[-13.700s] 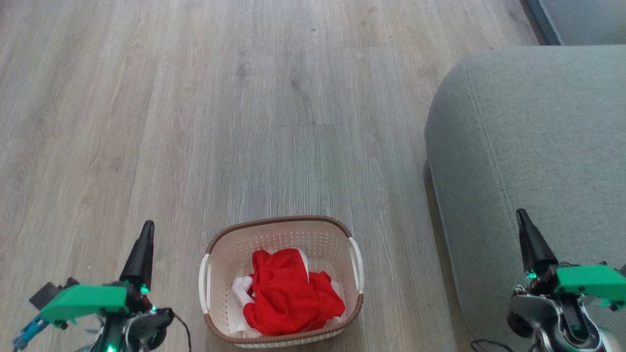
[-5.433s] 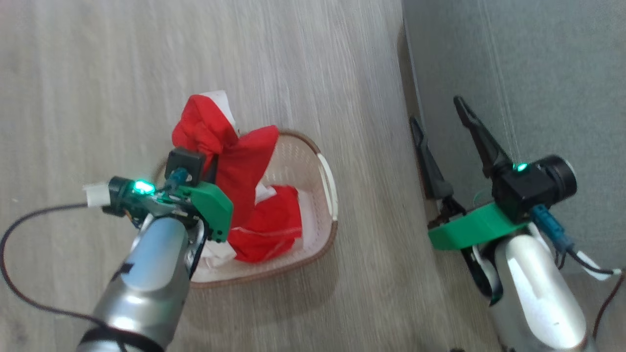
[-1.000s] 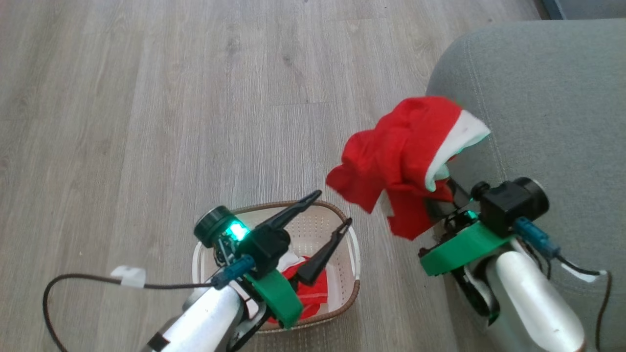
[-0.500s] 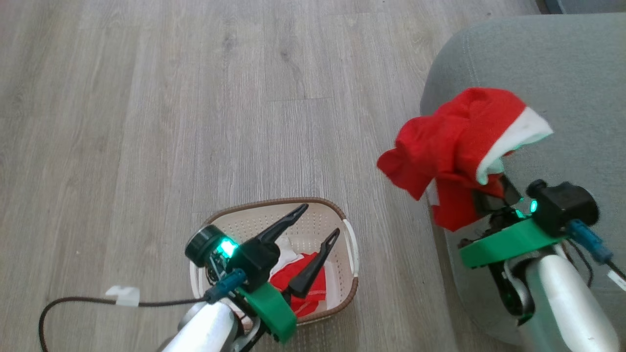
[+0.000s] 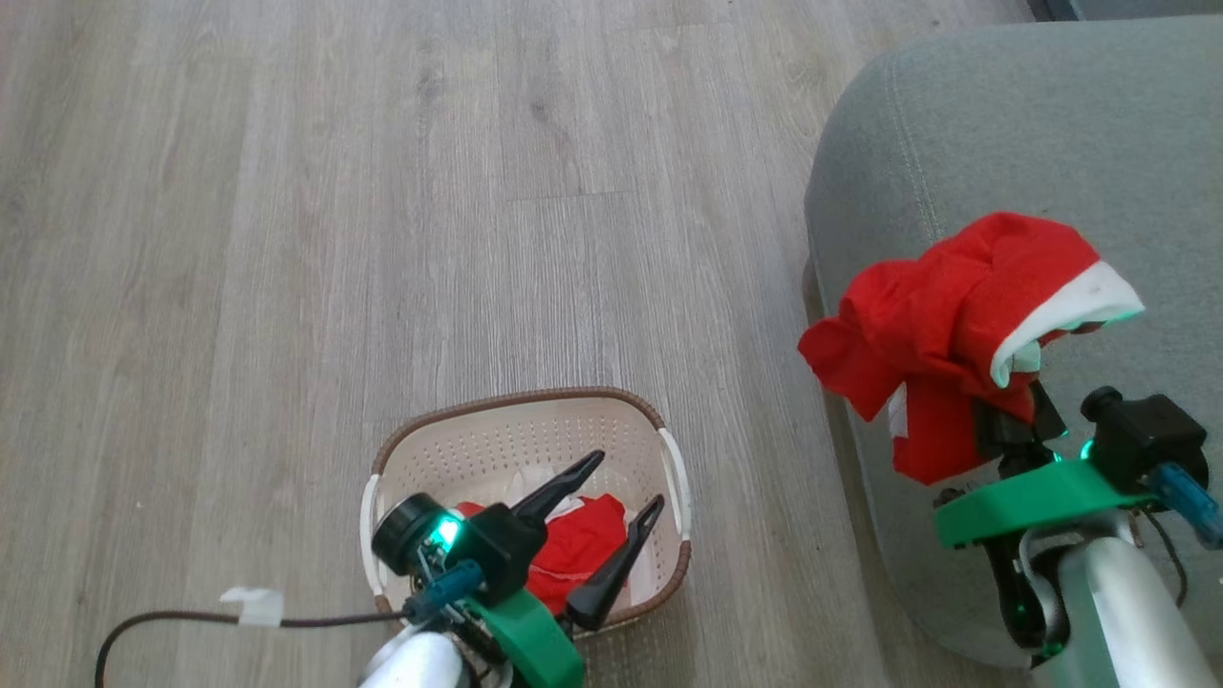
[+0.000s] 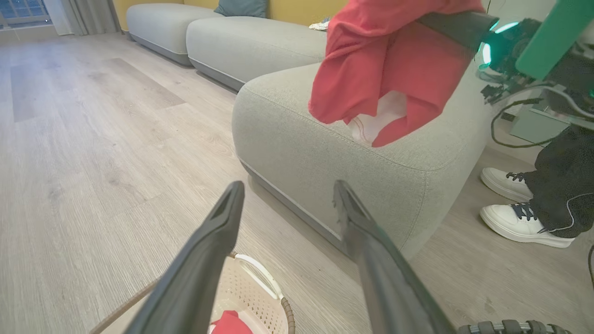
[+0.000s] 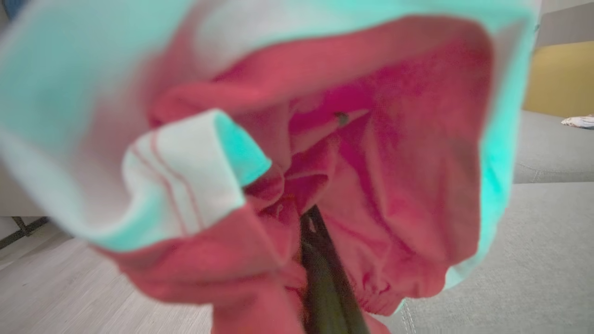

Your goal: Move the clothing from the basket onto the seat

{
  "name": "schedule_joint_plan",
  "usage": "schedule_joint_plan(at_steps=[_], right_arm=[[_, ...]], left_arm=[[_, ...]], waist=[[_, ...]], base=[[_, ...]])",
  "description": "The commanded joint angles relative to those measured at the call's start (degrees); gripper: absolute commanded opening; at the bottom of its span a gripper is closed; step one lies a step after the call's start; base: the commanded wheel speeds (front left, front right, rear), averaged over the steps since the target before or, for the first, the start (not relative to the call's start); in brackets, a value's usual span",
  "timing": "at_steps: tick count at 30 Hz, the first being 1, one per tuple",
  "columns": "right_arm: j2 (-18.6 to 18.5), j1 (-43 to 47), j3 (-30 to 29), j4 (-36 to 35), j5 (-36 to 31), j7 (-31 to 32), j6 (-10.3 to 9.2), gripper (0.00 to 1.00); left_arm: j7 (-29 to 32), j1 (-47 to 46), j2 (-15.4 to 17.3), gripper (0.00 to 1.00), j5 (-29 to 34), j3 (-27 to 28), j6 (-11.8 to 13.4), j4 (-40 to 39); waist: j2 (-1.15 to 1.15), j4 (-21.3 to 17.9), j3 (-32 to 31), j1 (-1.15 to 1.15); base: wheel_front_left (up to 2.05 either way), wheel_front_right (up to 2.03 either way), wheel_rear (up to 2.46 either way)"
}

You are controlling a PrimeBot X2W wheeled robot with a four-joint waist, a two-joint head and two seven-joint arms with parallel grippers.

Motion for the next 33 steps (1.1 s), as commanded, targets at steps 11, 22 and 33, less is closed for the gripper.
schedule_joint_plan(at_steps=[11,22,33], right_arm=[[0.2,-1.3,0.9,-1.0,-0.2,-0.4,-0.02,0.00],[-0.3,-1.7,0.1,-1.5,-1.2,-0.4,-0.02,0.00],[0.1,-2.8,-1.0,-3.9,-2.5,-0.4,-0.02,0.00]], left_arm=[[-0.3,-0.8,-0.1,1.00,0.4,1.8,-0.1,-0.2],[-0.3,-0.5,-0.7,1.00,1.1,3.3,-0.1,-1.1],[-0.3,-1.8,-0.7,1.00,2.0,3.3,-0.1,-3.3]], waist=[[0.00,-0.1,-0.1,0.00],[0.00,-2.4,0.2,0.00],[0.00,-13.2,3.3,0.00]], base=[[0.00,0.00,0.00],[0.00,0.00,0.00],[0.00,0.00,0.00]])
